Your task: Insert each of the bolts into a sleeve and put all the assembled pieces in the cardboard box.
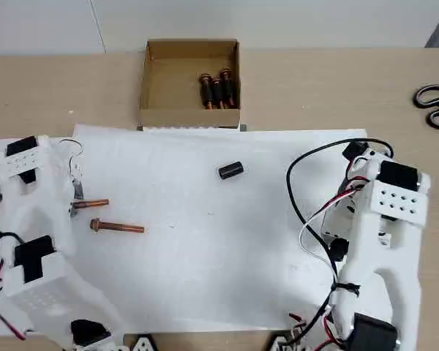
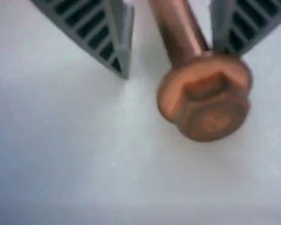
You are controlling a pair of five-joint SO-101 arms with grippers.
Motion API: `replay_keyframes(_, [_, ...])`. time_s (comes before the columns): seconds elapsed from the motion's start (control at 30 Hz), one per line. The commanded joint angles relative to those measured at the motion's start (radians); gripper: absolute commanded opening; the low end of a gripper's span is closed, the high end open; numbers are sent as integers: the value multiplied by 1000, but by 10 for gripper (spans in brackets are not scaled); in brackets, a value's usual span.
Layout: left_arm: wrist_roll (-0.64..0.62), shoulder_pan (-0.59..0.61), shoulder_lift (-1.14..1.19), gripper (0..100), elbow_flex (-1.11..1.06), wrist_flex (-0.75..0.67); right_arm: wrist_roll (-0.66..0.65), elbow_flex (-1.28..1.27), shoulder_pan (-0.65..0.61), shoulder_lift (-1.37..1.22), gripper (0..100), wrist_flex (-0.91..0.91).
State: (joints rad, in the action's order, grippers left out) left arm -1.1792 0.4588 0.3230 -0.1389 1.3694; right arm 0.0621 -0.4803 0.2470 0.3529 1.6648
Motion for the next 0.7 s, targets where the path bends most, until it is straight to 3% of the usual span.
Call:
replay_keyframes(0.0, [3, 6, 32, 115, 15, -15, 11, 6, 7, 36, 3, -5])
replay_keyframes(0.17, [2, 6, 46, 0, 15, -11, 9, 8, 7, 36, 3, -4])
replay_keyframes(0.4, [6, 0, 41, 6, 22, 0, 5, 12, 5, 97, 3, -4])
replay_keyframes(0.67, [91, -63, 41, 6, 378, 321, -26, 21, -107, 400, 2, -2])
